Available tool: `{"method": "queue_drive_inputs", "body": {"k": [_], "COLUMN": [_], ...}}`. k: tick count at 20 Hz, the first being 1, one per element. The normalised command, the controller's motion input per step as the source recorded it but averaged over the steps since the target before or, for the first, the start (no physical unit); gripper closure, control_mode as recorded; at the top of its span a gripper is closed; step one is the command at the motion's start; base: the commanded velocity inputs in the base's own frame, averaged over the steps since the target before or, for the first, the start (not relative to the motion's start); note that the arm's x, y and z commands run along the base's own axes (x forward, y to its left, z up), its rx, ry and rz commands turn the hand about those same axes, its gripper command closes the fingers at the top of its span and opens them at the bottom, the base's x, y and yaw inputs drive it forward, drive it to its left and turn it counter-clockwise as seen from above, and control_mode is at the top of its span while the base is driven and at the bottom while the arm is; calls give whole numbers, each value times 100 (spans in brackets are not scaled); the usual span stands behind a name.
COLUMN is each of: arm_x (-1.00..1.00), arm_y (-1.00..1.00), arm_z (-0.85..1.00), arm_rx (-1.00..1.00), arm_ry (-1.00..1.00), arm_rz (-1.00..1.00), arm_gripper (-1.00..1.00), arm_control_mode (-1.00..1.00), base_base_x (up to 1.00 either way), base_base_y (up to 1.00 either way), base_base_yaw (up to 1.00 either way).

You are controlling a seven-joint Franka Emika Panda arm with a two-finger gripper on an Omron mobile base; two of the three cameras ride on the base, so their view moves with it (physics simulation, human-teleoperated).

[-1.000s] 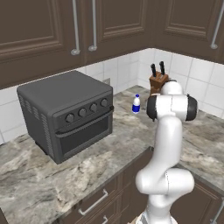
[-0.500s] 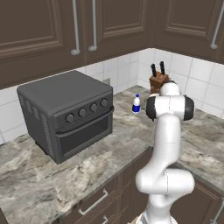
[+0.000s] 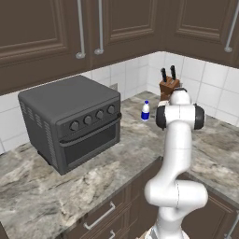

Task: Place the drinks on the dining counter in a tight cluster.

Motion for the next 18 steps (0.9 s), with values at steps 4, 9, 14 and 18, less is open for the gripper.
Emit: {"method": "queue_drive_inputs", "body": {"k": [4, 9, 14, 18], "arm_x": [0, -6, -3, 0], "arm_y": [2, 13, 24, 24], "arm_z": [0, 0, 0, 0], "arm_rx": [0, 0, 0, 0], "arm_ry": [0, 0, 0, 0], "arm_rz": [6, 7, 5, 3], "arm_gripper": [-100, -100, -100, -100], "arm_control_mode": [-100, -100, -100, -100], "base_base_x": [0, 0, 0, 0], "base_base_y": [0, 0, 0, 0], "base_base_yaw": [0, 0, 0, 0]}}
